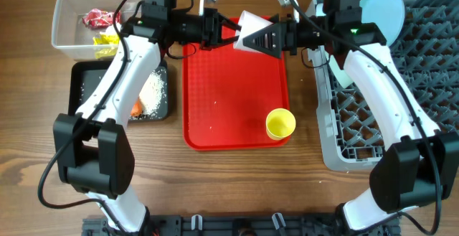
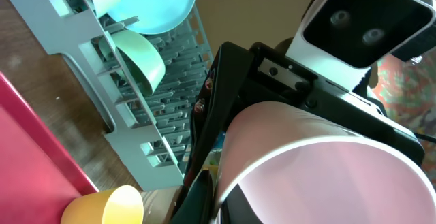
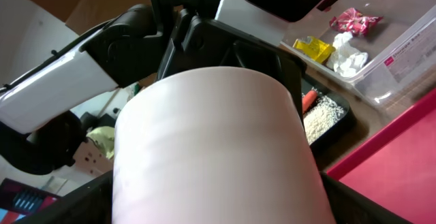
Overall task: Sort waste into correct bins and load items into the dishwasher rack
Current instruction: 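Lift the pink cup and hand it to the right gripper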
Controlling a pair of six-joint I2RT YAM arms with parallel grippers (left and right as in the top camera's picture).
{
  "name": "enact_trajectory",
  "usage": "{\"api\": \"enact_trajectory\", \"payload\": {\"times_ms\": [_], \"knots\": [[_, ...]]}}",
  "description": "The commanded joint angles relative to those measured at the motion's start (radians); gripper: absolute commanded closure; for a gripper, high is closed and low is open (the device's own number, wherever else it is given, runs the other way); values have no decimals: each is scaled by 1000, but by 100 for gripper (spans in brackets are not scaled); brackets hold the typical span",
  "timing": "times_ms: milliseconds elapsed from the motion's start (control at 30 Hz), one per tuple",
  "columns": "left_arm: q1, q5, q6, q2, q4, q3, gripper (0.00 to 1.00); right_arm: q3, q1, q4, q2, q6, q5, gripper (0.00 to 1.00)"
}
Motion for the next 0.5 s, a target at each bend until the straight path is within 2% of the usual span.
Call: {"api": "enact_trajectory", "payload": {"times_ms": [0,100,233,367,433,467], "knots": [[-3,-20,-22,-13,8,9,96,1,5,3,13,-1,33,9],[-3,-19,-22,-13,8,9,96,1,5,8,13,-1,33,12],[-3,-20,-22,-13,8,9,96,1,5,12,13,-1,43,39],[-3,-21,-22,-13,8,9,96,1,5,18,13,-1,44,46],[-3,-26,-22,-13,8,9,85,1,4,24,13,-1,47,50],[-3,-31,-22,-13,8,9,72,1,1,30,13,0,47,51]]}}
